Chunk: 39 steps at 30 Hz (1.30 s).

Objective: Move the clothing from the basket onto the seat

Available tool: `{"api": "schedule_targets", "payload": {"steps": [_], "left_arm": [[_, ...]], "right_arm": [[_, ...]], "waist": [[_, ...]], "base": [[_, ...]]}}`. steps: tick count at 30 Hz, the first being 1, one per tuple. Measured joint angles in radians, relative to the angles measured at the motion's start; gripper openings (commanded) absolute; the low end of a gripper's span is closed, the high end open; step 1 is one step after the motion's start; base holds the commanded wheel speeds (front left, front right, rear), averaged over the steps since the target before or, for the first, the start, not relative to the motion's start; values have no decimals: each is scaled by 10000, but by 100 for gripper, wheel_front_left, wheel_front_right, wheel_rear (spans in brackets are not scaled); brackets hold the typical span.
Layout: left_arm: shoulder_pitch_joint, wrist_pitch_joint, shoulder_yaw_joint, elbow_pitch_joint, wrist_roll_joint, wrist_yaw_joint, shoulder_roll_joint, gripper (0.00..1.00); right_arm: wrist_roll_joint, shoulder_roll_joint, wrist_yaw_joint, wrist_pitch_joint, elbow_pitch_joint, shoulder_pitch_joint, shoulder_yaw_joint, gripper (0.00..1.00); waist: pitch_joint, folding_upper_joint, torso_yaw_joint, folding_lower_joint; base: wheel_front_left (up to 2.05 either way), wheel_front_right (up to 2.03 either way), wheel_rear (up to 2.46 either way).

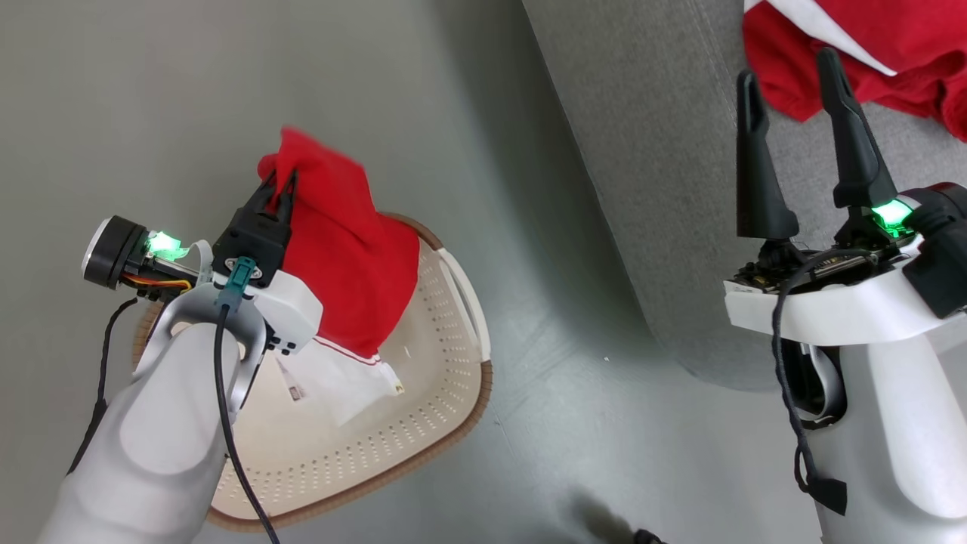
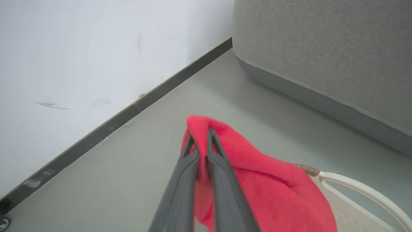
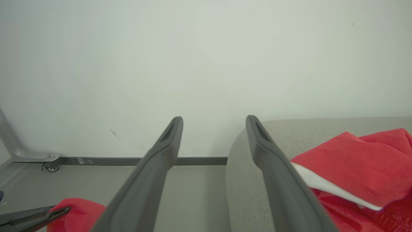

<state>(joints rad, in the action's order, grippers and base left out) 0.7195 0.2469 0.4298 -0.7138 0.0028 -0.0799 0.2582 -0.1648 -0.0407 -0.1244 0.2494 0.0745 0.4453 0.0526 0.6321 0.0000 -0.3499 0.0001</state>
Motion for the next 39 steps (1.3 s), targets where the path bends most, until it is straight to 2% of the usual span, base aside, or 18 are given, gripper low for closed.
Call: {"api": "schedule_targets", "payload": {"steps": [17,31,39], "left_arm": [[-1137,2,-637,2395,-637,-431,113,0],[-1459,13,-685,3998,-709,-416,328,0],[-1462,15,-579,4366,-709,-121,487,0]], "right_arm": [[779,-148,-2,0,685,48,537,100],[1216,-955,0,0,1475,-282,1279,100],[1110,-1206,0,0,2109,-723,2034,100]], "waist": [[-1628,0,1034,0],[-3033,0,1762,0],[-3930,0,2117,0]], "base": [[0,0,0],[0,0,0],[0,0,0]]}}
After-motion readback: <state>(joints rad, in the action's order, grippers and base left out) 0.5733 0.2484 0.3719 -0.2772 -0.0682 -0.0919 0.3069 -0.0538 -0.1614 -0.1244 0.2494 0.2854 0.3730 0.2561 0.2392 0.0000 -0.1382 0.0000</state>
